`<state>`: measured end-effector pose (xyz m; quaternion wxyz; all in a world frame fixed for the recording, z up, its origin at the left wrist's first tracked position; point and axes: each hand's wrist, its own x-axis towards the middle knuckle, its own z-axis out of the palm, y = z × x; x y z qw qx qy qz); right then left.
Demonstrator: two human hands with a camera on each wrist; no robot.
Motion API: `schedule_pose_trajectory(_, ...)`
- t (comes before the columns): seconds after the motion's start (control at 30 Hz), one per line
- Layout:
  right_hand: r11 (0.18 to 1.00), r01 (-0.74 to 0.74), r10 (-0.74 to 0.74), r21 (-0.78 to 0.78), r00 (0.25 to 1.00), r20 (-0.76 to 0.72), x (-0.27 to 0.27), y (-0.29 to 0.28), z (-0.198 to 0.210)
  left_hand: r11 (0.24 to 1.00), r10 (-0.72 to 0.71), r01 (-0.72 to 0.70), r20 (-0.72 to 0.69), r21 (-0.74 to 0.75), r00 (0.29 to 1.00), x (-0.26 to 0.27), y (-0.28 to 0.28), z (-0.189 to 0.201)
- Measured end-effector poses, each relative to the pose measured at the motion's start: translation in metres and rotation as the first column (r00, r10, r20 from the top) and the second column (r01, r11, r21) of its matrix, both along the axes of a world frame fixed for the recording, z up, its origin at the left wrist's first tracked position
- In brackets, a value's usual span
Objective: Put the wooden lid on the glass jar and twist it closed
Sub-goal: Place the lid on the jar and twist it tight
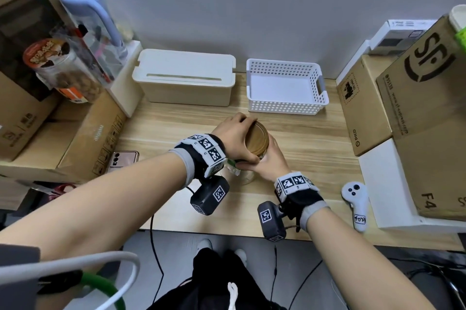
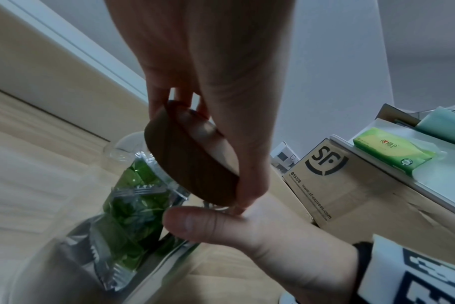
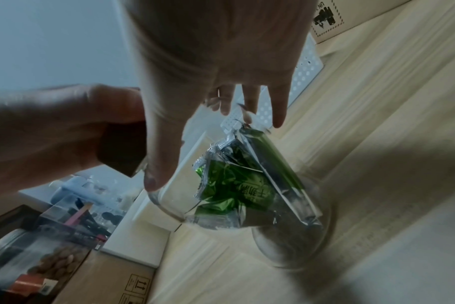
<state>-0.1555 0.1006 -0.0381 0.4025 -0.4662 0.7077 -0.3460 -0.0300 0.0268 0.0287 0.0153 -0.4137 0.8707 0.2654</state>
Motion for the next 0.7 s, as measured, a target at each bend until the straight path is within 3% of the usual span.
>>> schedule_pose_trajectory(0.3, 1.0, -0.004, 0.004, -0.02, 1.0, 0.021, -0.003, -0.001, -0.004, 0.998, -0.058, 0.058, 0.049, 0.006, 0.997, 0.0, -0.006, 0.004)
schedule_pose_trajectory(0.53, 1.0, -0.023, 0.023, -0.008, 0.999, 0.023, -0.005, -0.002, -0.004, 0.99, -0.124, 0.123, 0.008, 0.071, 0.992, 0.002, -0.01, 0.005)
schedule_pose_trajectory(0.6, 0.999, -0.033, 0.034, -0.009, 0.999, 0.027, -0.005, -0.002, -0.005, 0.995, -0.085, 0.082, 0.046, 0.057, 0.995, 0.0, -0.006, 0.004)
schedule_pose_trajectory(0.7, 0.999, -0.051, 0.051, -0.005, 0.999, 0.019, -0.007, -0.003, -0.008, 0.997, 0.082, -0.083, 0.072, 0.007, 0.994, -0.009, 0.008, 0.0)
